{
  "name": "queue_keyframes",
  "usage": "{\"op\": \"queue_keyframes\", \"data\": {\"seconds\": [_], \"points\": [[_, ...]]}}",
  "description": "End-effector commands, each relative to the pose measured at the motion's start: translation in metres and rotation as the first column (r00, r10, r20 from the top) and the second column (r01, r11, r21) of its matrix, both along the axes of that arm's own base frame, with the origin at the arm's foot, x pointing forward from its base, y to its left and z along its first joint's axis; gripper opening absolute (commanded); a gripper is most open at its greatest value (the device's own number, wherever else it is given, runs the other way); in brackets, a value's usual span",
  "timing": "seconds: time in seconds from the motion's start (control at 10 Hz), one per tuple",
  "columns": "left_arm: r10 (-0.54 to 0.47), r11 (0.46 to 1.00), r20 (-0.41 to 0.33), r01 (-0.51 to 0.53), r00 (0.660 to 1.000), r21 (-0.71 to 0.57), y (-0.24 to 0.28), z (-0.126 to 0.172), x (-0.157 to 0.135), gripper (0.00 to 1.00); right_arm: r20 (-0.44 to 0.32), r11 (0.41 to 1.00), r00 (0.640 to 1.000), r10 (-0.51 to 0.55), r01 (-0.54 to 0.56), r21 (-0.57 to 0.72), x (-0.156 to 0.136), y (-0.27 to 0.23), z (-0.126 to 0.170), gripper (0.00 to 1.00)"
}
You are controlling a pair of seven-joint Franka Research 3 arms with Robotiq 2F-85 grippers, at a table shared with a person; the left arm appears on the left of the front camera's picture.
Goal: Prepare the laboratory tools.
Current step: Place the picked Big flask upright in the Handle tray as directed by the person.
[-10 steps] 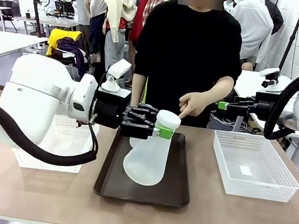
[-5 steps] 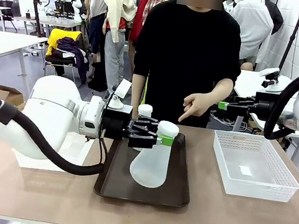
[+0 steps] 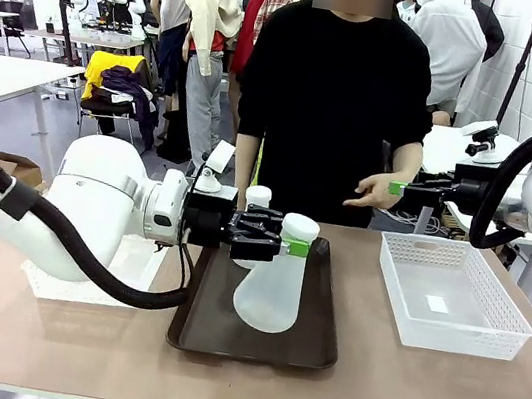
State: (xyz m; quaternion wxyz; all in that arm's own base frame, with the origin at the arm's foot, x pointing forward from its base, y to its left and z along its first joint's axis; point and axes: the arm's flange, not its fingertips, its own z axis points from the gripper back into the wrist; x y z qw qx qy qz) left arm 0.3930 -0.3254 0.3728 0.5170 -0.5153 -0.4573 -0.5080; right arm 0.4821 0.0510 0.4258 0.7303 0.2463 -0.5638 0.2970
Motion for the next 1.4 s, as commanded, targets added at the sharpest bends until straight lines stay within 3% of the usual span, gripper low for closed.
{"op": "queue_keyframes", "data": {"seconds": [0.0,0.2,0.6,1.3], "points": [[0.0,1.0,-0.001,0.0,1.0,-0.002,0.0,0.0,0.001,0.0,-0.016,1.0,1.0,-0.008,0.008,-0.007,-0.001,0.0,0.002,1.0],[0.085,0.995,0.049,-0.082,0.995,-0.053,0.002,-0.018,0.012,0.0,-0.016,1.0,1.0,-0.008,0.008,-0.007,-0.001,0.0,0.002,1.0],[0.152,0.98,0.02,-0.148,0.988,-0.133,0.011,-0.067,0.034,0.0,-0.016,1.0,1.0,-0.008,0.008,-0.007,-0.001,0.0,0.002,1.0],[0.243,0.961,0.108,-0.224,0.964,-0.162,0.02,-0.089,0.045,0.0,-0.016,1.0,1.0,-0.008,0.008,-0.007,-0.001,0.0,0.002,1.0]]}}
